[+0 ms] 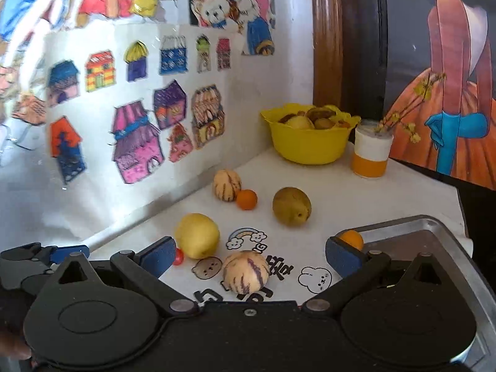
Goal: Organize fruits
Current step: 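Move both open tools back toward the fruits on the cloth, then grasp the red cherry tomato with the left tool while the right tool grasps the striped pepino melon, then carry the tomato and pepino onto the tray while both tools open to release, then withdraw both open tools from the tray toward the remaining fruits, then grasp the yellow lemon with the left tool while the right tool grasps the brown pear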
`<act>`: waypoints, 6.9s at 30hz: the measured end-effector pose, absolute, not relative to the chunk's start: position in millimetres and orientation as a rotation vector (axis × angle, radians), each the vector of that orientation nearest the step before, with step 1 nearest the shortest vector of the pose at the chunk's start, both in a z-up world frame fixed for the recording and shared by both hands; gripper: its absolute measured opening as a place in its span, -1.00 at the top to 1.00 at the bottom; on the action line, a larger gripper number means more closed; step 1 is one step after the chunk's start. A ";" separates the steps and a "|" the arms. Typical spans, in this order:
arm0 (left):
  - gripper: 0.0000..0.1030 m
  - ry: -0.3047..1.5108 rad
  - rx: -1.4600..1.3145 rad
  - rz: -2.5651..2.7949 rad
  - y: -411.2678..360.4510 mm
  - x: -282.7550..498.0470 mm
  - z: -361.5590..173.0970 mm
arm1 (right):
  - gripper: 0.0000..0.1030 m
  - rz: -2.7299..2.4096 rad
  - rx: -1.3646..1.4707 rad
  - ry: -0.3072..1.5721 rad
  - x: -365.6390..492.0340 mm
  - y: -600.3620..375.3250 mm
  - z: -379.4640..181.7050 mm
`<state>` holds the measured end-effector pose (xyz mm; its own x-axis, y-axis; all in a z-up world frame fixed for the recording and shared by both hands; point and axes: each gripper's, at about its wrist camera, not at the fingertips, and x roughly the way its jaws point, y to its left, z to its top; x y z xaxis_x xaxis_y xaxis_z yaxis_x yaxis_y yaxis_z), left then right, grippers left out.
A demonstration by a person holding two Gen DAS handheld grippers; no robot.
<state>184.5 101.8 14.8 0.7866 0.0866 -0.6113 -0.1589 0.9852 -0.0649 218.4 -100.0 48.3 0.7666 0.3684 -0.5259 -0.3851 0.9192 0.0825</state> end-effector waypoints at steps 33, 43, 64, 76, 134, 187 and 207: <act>-0.18 0.682 0.093 0.085 75.9 235.0 -13.1 | -0.26 0.487 0.104 0.742 284.1 -84.7 -33.2; 0.35 0.684 0.119 0.031 68.4 236.3 -13.4 | -0.11 0.490 0.106 0.745 284.6 -86.7 -35.0; 0.49 0.703 0.008 0.010 47.3 219.2 -3.2 | -0.10 0.513 0.206 0.700 251.9 -133.8 -17.3; 0.49 0.658 -0.019 -0.176 -33.3 227.6 12.3 | -0.10 0.344 0.293 0.573 229.3 -237.7 8.1; -0.74 0.619 -0.004 -0.271 -90.6 176.6 24.2 | -0.92 0.096 0.194 0.519 179.0 -297.3 3.0; -0.99 0.596 -0.054 0.115 83.3 159.5 48.7 | -0.99 0.494 0.008 0.563 219.6 -120.7 73.7; -0.99 0.717 -0.004 0.080 61.7 271.2 2.9 | -0.98 0.503 -0.084 0.765 408.7 -97.9 19.1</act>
